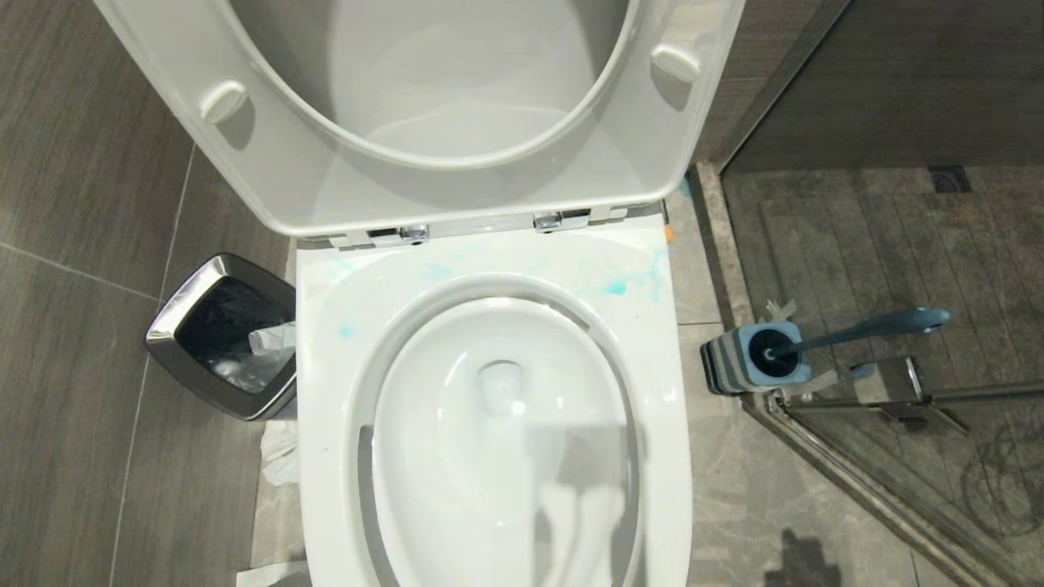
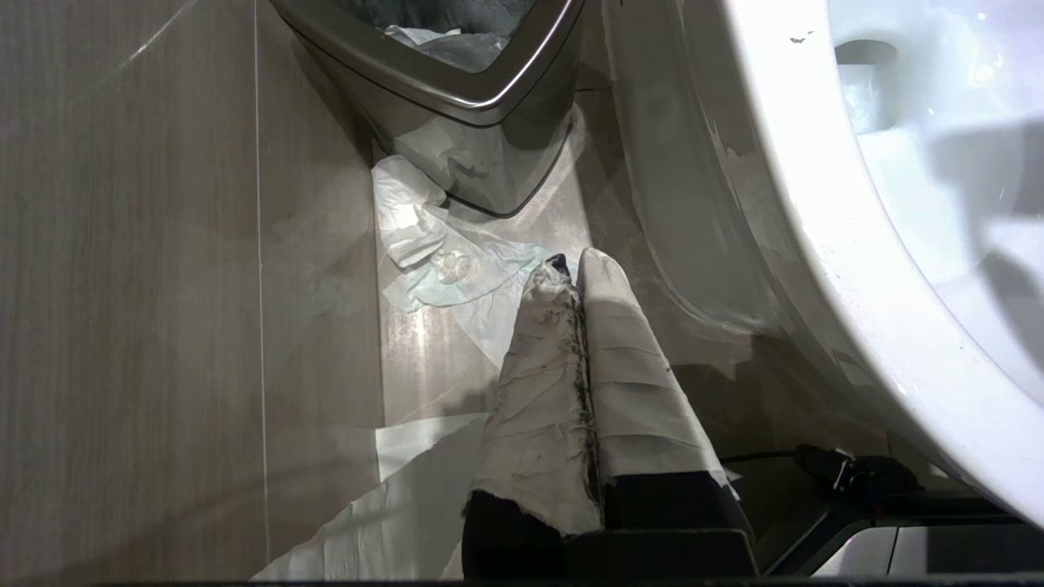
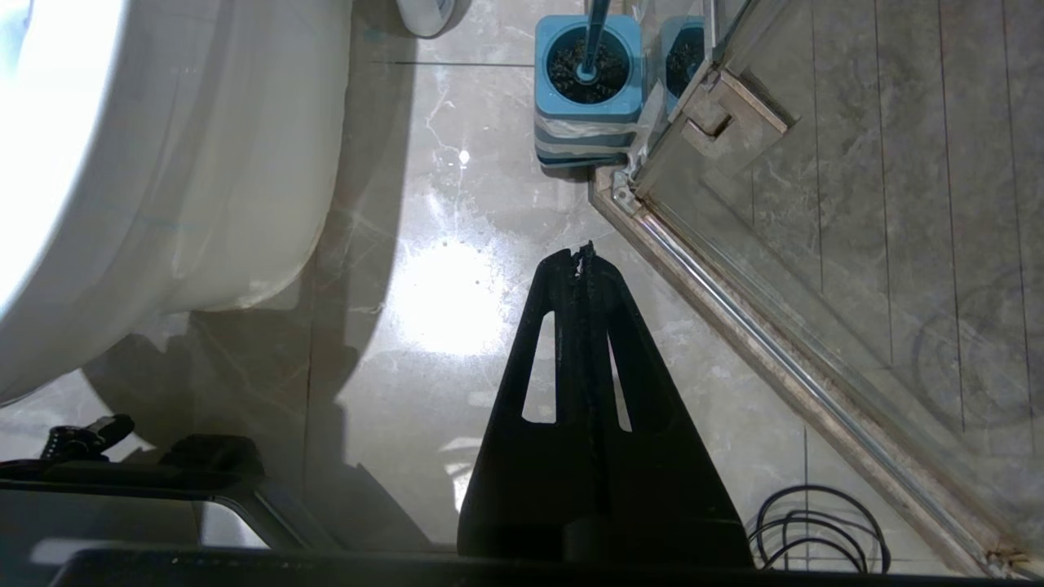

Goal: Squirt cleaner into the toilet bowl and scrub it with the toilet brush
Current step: Pour in the cleaning agent

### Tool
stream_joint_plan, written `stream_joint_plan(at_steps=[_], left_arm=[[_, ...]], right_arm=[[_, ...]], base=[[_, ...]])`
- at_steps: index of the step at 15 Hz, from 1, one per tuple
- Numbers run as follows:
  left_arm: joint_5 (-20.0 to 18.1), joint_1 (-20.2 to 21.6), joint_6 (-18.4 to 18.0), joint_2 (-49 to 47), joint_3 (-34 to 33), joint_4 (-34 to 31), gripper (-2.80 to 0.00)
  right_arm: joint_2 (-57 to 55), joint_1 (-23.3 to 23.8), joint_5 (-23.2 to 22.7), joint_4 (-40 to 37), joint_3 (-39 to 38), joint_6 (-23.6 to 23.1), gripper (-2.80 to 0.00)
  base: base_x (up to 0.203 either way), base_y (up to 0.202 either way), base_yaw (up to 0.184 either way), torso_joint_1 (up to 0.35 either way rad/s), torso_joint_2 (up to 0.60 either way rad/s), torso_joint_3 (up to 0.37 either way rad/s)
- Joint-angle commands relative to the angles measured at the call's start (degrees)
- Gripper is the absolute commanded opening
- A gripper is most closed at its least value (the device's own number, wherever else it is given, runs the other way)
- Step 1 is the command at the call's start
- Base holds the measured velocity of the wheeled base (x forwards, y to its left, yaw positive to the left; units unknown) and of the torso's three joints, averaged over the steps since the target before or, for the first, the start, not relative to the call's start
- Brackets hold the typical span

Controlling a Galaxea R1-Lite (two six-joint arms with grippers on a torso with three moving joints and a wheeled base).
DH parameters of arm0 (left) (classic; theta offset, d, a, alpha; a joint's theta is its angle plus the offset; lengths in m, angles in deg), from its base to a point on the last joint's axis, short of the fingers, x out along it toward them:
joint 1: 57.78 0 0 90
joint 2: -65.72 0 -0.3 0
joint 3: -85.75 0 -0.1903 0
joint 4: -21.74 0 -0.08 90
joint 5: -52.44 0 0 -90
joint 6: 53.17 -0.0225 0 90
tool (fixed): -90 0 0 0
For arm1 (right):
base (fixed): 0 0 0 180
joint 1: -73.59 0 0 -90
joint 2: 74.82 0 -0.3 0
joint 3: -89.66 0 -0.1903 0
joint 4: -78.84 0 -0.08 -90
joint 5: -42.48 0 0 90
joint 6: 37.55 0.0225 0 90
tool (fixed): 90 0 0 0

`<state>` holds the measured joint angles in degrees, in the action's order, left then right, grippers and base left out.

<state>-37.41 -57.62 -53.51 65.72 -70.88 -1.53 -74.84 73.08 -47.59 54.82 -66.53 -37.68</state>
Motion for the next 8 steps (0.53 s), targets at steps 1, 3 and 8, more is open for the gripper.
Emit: stream_joint_plan(at_steps=[1,3,8], left_arm=[[0.02,0.02,-0.10,-0.09,0.00,-0.01,-2.80],[0.02,0.02,-0.10,-0.09,0.09,-0.01,-2.80],[0.02,0.02,-0.10,-0.07,0.00,-0.01,-2.80]], right_arm=[[-0.06,-0.02,-0.01,-0.04,0.00,-0.04,-2.80],[-0.06,-0.02,-0.01,-0.04,0.00,-0.04,-2.80],[-0.06,-0.02,-0.01,-0.04,0.00,-0.04,-2.80]], base=[[0.000,0.000,0.000,-0.001,0.00,-0.080],[0.000,0.000,0.000,-0.002,0.00,-0.150],[0.000,0.000,0.000,0.000,0.00,-0.145]])
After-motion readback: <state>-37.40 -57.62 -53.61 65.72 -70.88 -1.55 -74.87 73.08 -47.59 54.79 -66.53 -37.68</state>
